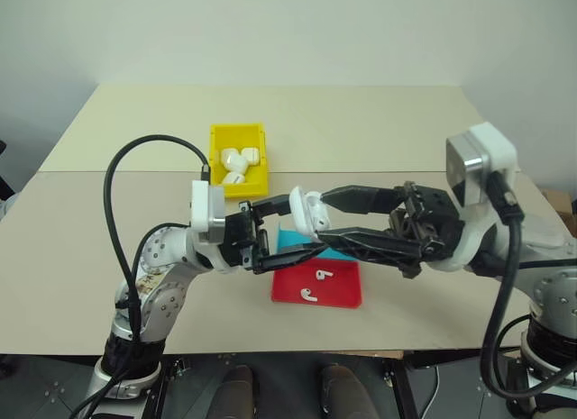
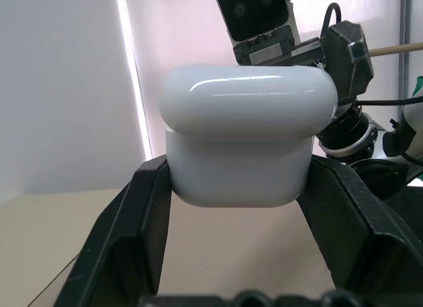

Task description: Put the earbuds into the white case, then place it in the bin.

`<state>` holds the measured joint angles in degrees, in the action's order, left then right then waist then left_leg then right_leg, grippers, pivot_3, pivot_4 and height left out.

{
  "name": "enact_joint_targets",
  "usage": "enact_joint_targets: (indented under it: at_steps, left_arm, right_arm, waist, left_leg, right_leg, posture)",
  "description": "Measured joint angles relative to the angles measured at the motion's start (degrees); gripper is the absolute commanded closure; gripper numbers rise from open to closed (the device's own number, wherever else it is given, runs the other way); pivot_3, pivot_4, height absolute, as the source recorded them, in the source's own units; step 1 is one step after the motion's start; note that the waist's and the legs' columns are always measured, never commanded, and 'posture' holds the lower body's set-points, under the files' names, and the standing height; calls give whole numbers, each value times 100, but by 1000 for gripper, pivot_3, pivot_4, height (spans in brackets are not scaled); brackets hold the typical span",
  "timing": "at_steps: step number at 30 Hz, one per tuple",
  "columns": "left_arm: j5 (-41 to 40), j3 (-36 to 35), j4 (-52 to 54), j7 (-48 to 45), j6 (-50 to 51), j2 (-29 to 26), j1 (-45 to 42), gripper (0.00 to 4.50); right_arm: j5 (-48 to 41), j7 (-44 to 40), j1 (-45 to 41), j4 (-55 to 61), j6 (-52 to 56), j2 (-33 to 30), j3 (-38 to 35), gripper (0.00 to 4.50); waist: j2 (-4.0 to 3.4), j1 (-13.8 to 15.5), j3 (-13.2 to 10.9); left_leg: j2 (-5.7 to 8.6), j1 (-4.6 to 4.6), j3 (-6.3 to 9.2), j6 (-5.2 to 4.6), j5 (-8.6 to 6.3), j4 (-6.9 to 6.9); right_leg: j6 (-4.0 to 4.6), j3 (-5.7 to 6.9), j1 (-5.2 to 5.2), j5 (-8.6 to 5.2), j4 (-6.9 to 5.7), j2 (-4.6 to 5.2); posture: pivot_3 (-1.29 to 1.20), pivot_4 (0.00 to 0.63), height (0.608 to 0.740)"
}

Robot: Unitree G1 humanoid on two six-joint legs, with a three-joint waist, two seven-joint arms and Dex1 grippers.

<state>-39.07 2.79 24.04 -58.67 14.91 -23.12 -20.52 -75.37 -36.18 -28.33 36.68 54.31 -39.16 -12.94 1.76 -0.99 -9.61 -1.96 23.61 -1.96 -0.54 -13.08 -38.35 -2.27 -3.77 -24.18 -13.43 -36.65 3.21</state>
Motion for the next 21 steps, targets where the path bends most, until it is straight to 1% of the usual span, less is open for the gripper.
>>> enact_joint_targets:
  at_steps: [3,6,7,9,10,11,13,16,21]
  left_arm:
    - [85,-2,-21,-20,-17,-26,14,1755]
    - [380,-41,-218,-196,-325,-327,248,1755]
    - [518,-67,-333,-296,-468,-444,372,1755]
    - [796,-112,-506,-500,-764,-750,679,1755]
    - [966,-190,-607,-631,-993,-955,935,1755]
    - [1101,-230,-730,-752,-1177,-1109,1145,1755]
    - [1264,-275,-813,-889,-1450,-1249,1446,1755]
    - [1450,-343,-795,-939,-1749,-1383,1871,1755]
    - [1502,-445,-539,-632,-1759,-1389,2174,1755]
  right_arm:
    - [78,-106,38,-3,-152,-99,-8,1173]
    - [219,-368,153,-67,-284,-401,-146,1173]
    - [287,-453,167,-127,-290,-566,-154,1173]
    - [658,-704,157,-173,-288,-1102,-46,1173]
    - [926,-844,55,-241,-253,-1448,161,1173]
    - [1153,-949,-87,-308,-207,-1651,343,1173]
    - [1560,-1118,-445,-361,-128,-1890,838,1173]
    - [2694,-1465,-1181,-134,-118,-2324,2146,1173]
    - [4354,-2184,-2089,363,-155,-2371,4207,1173]
  waist:
    - [0,1,0]
    - [0,-8,0]
    - [0,-14,0]
    - [-1,-20,0]
    - [-1,-38,0]
    - [0,-52,0]
    - [-1,-61,0]
    - [-4,-59,-2]
    - [-4,-2,-2]
  left_leg:
    - [0,0,-1,0,0,0]
    - [-1,-1,-2,0,0,1]
    - [-1,-2,-4,0,0,1]
    - [-2,-2,-8,0,0,2]
    - [-5,-6,-11,0,0,4]
    - [-9,-9,-16,0,0,8]
    - [-13,-9,-19,0,0,9]
    - [-24,-9,-20,0,0,13]
    - [-32,15,-19,1,-1,16]
  right_leg:
    - [0,0,0,0,1,0]
    - [1,0,-1,0,2,0]
    - [2,-2,-1,0,1,0]
    - [4,-3,-5,-2,2,1]
    - [7,-3,-6,-4,3,2]
    - [14,-4,-6,-8,7,2]
    - [19,-5,-10,-11,6,2]
    - [28,-2,-20,-16,5,8]
    - [22,1,-44,-15,10,14]
  posture:
    - [0,150,740]
    - [0,150,740]
    - [0,150,740]
    - [0,150,740]
    - [0,150,740]
    - [0,150,740]
    - [0,150,740]
    - [0,150,740]
    - [0,150,740]
